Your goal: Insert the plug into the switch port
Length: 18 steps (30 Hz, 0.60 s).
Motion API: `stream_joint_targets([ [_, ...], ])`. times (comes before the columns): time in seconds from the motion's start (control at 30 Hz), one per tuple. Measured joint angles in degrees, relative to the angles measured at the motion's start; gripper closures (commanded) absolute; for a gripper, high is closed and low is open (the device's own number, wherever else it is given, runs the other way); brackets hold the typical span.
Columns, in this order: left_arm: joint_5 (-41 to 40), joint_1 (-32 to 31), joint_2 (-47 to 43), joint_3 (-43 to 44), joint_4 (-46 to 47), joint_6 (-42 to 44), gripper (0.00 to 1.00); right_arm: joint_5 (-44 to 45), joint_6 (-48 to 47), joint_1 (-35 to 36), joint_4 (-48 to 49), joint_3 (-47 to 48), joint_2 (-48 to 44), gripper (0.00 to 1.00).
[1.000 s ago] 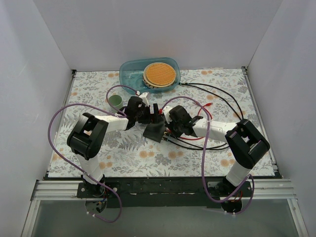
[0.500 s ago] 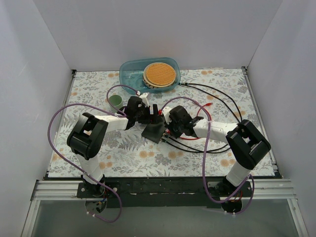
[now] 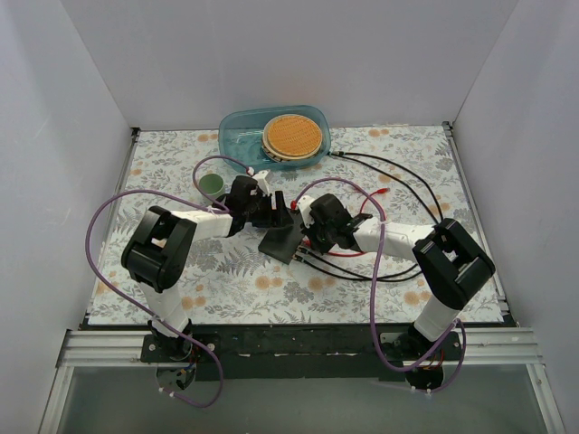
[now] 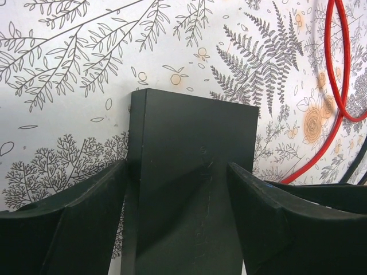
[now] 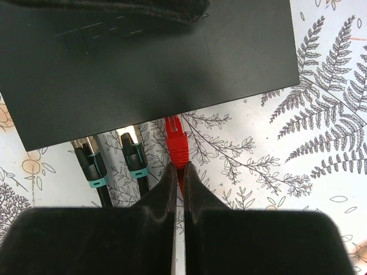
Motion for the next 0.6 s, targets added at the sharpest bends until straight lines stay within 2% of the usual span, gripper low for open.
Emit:
stream_joint_targets([
  [0.6, 0.24, 0.22, 0.0, 1.09, -3.06, 1.81, 0.4, -2.47, -0.72, -0.17, 2.14, -1.01, 0.26, 0.99],
])
